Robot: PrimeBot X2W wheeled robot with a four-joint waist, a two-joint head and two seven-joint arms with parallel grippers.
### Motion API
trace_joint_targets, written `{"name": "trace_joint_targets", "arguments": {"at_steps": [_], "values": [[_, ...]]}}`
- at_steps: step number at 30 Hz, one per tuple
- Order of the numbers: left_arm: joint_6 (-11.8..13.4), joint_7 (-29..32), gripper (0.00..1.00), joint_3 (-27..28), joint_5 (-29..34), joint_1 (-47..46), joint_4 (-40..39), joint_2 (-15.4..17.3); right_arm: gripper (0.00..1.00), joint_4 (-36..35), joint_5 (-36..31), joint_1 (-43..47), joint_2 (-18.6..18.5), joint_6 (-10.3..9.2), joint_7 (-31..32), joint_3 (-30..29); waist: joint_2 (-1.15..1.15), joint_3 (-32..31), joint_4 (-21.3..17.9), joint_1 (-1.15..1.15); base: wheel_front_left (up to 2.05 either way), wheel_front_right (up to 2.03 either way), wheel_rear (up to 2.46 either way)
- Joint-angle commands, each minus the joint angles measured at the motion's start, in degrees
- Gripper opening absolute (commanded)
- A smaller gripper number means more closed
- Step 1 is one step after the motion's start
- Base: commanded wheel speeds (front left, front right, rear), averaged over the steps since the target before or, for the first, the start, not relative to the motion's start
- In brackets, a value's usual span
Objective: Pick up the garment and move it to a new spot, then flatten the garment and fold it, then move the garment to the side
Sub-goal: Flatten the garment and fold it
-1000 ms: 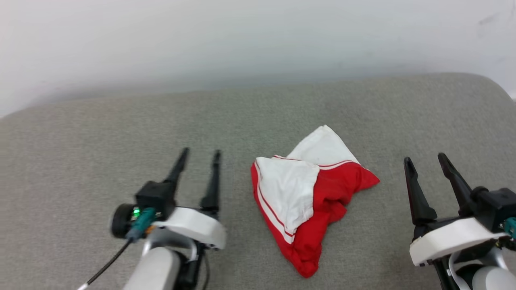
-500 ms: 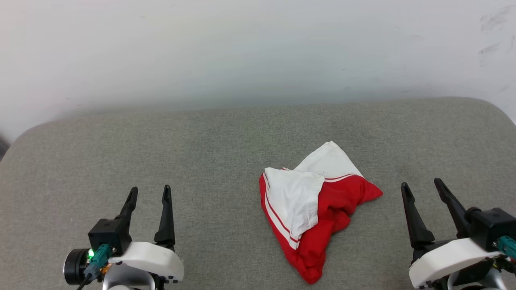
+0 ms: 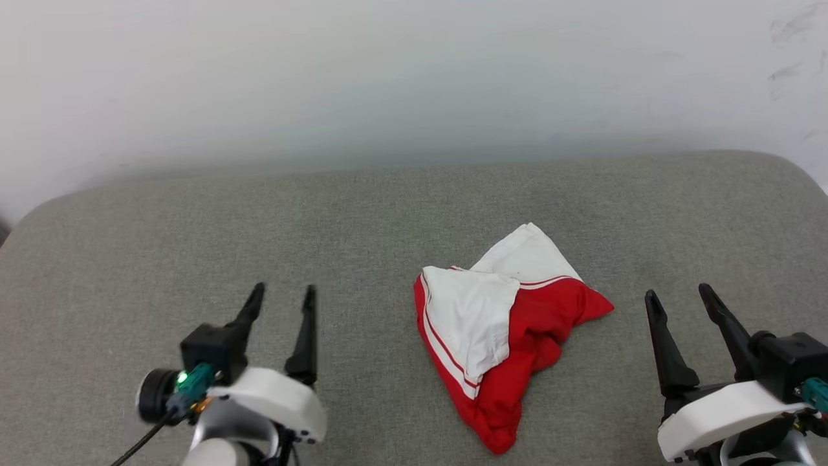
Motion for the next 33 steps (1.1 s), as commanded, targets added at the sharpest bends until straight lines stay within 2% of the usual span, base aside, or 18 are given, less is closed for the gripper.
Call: {"name": "trace_joint_targets", "arguments": {"at_steps": [1, 8, 9, 14, 18, 21, 23, 29, 33], "values": [[-1.8, 2.53, 1.0, -2.49, -0.24, -3.64, -0.77, -0.86, 1.0, -0.42, 0.06, -0.4, 0.15, -0.04, 0.11, -0.11, 0.0, 0.88, 0.01, 0.01, 0.0, 0.0, 0.0], [-10.1, 16.1, 1.0, -12.63, -2.1, -13.68, 2.75, -3.95, 1.0, -0.46, 0.09, -1.82, 0.15, -0.04, 0.24, 0.15, 0.0, 3.34, -1.56, 0.01, 0.0, 0.0, 0.0], [-10.1, 16.1, 1.0, -12.63, -2.1, -13.68, 2.75, -3.95, 1.0, -0.46, 0.09, -1.82, 0.15, -0.04, 0.24, 0.15, 0.0, 3.34, -1.56, 0.01, 0.0, 0.0, 0.0], [-12.69, 28.3, 1.0, -17.74, -4.12, -17.9, 8.87, -4.79, 1.0, 0.16, 0.37, -2.84, 0.24, -0.04, -0.11, 0.42, 0.0, 4.86, -3.42, 0.01, 0.0, 0.0, 0.0], [-13.24, 35.1, 1.0, -19.55, -6.51, -19.27, 12.56, -5.56, 1.0, 0.74, 0.61, -3.06, 0.33, -0.04, -0.53, 0.65, 0.0, 5.89, -4.86, 0.01, 0.0, 0.0, 0.0], [-13.52, 38.02, 0.98, -20.46, -7.03, -20.42, 14.3, -5.4, 1.0, 1.27, 0.94, -3.42, 0.45, -0.04, -0.94, 0.79, 0.0, 6.54, -5.74, 0.01, 0.0, 0.0, 0.0], [-13.44, 37.8, 0.02, -20.44, -6.69, -21.23, 14.75, -5.24, 1.0, 1.59, 0.99, -3.84, 0.52, -0.04, -1.17, 0.71, 0.0, 6.96, -6.14, 0.01, 0.0, 0.0, 0.0], [-12.96, 34.45, 0.0, -19.62, -5.8, -22.69, 13.63, -5.08, 1.0, 2.06, 1.18, -3.62, 0.66, -0.04, -1.72, -0.4, 0.0, 7.46, -5.56, 0.01, 0.0, 0.0, 0.0], [-11.33, 30.22, 0.0, -17.21, -6.37, -22.03, 11.13, -5.08, 1.0, 1.81, 0.89, -3.55, 0.7, -0.04, -1.6, -1.36, 0.0, 7.23, -3.75, 0.01, 0.0, 0.0, 0.0]]}}
